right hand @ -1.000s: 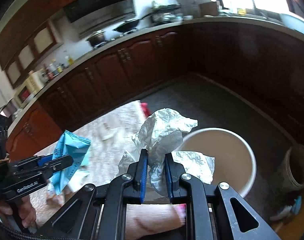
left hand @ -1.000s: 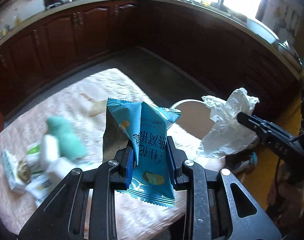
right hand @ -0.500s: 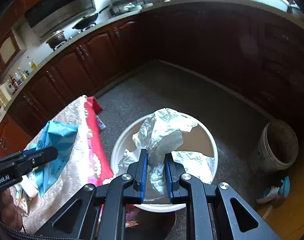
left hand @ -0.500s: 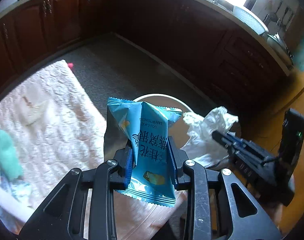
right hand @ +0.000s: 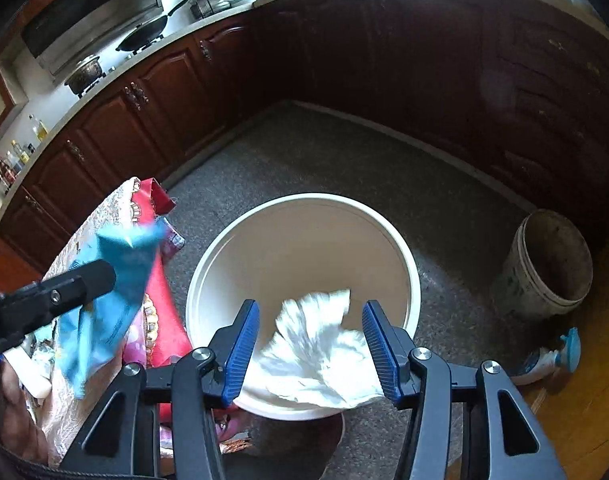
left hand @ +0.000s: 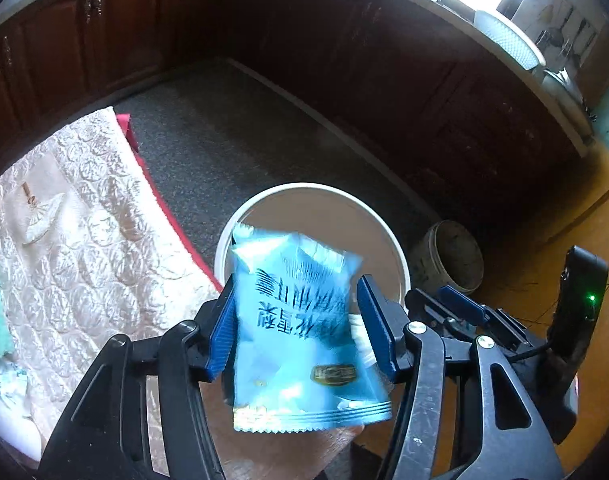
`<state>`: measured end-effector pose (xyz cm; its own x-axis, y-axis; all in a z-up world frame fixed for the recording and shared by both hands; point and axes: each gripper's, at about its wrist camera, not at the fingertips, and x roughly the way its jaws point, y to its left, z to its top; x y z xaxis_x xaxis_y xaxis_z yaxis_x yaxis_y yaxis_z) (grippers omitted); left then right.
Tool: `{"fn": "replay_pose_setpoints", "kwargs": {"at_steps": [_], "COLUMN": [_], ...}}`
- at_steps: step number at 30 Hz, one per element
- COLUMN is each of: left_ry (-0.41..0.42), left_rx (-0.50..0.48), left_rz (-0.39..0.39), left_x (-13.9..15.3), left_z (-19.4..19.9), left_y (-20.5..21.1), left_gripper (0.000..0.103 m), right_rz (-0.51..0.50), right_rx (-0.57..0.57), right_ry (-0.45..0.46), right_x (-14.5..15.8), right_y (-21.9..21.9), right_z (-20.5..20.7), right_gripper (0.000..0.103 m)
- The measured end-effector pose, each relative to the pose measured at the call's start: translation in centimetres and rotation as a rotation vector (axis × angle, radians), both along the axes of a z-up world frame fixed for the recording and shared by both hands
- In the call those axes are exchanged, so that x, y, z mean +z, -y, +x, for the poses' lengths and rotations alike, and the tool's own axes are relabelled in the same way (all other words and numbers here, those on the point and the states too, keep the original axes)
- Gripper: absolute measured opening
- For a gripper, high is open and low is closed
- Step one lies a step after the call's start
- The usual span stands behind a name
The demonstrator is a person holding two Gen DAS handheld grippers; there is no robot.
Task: Collect trash
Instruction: 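Open both tools to drop the packet and tissue into the bucket, then move both open tools back toward the table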
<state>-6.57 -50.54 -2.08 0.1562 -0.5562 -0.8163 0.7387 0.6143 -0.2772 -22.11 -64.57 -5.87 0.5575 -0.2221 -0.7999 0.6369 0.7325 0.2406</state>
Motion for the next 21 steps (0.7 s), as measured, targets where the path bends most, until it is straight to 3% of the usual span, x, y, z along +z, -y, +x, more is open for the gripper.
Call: {"fn": "replay_pose_setpoints", "kwargs": {"at_steps": [4, 11, 16, 21], "left_ry": [-0.019, -0.004, 0.043, 0.081], "left_rx": [0.018, 0.042, 0.070, 0.104], "left_rz": [-0.023, -0.031, -0.020, -0.010], "left_x": [0.3, 0.9, 1.2, 1.8], "left_z": [0.5, 0.5, 0.2, 0.0], "left_y": [-0.8, -2.6, -4.5, -6.2], "left_gripper": [0.064, 0.064, 0.064, 0.064], "right_rz": [0.027, 0.008, -0.022, -0.026], "right_rx": [-0.009, 0.011, 0.027, 0.039], "right_ry": [0.014, 0.026, 0.032, 0.034], "right_x": [0.0, 0.8, 1.5, 2.0], "right_y": [-0.3, -1.3, -2.5, -3.5], "right_z": [-0.3, -0.4, -0.1, 0.1], "right_gripper": [0.051, 0.052, 0.063, 0.063]}}
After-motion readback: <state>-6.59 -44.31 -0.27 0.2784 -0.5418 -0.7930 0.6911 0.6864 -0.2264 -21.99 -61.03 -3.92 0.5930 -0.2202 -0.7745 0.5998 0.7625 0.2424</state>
